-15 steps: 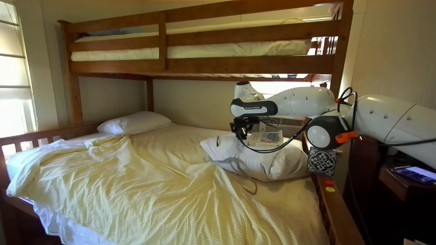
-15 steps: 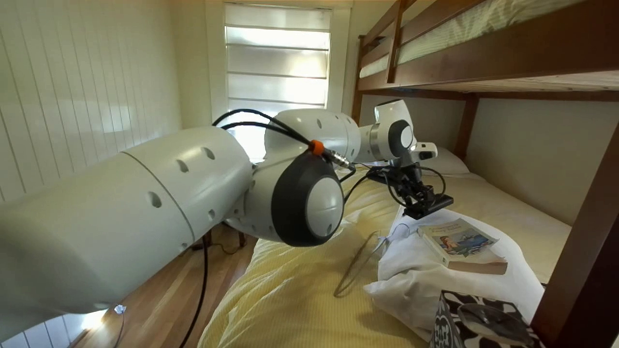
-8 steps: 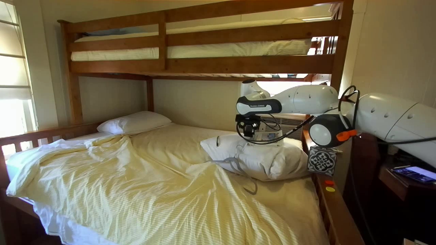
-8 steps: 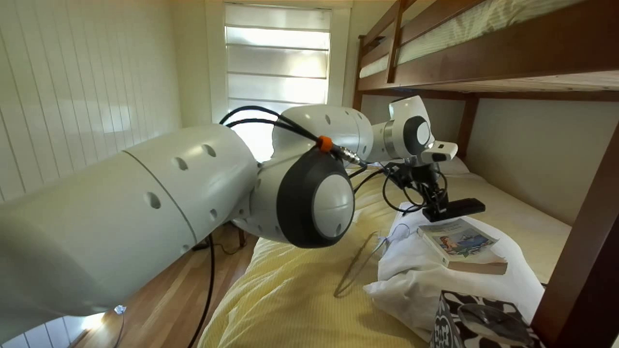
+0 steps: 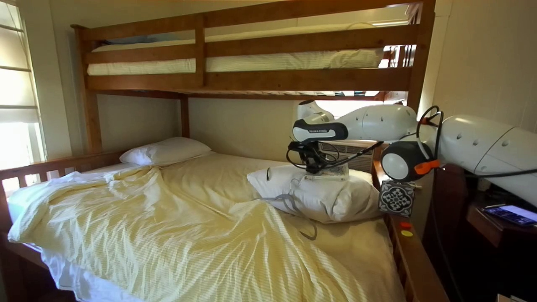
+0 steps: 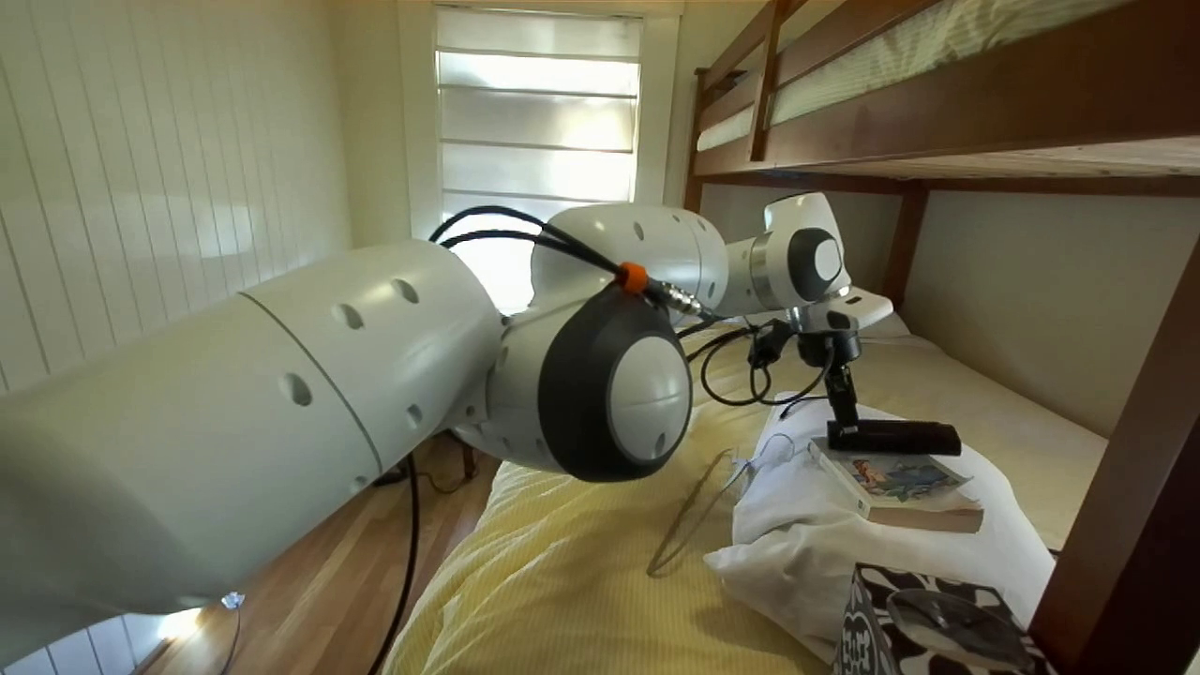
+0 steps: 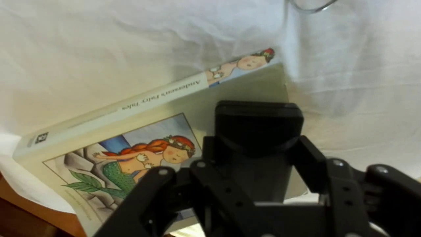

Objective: Put the black object on the white book

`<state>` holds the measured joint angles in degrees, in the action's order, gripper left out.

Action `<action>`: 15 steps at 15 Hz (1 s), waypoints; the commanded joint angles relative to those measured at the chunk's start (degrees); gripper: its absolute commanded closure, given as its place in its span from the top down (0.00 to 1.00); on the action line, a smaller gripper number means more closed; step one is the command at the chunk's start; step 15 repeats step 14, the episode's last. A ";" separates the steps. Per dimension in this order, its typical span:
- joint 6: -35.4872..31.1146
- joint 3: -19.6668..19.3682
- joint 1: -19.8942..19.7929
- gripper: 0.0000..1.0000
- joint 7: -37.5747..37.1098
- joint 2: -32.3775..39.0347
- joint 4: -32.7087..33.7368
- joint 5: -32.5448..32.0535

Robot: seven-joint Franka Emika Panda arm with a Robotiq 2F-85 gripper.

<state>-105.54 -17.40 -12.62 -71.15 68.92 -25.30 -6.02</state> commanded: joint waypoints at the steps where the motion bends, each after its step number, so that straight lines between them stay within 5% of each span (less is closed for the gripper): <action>1: 0.87 -0.76 0.89 0.93 -8.17 -0.97 -0.18 -2.17; 5: -6.39 0.92 2.84 1.00 0.21 -1.44 0.21 -3.71; 15: -8.02 7.92 12.51 1.00 19.94 -1.97 -0.15 -1.30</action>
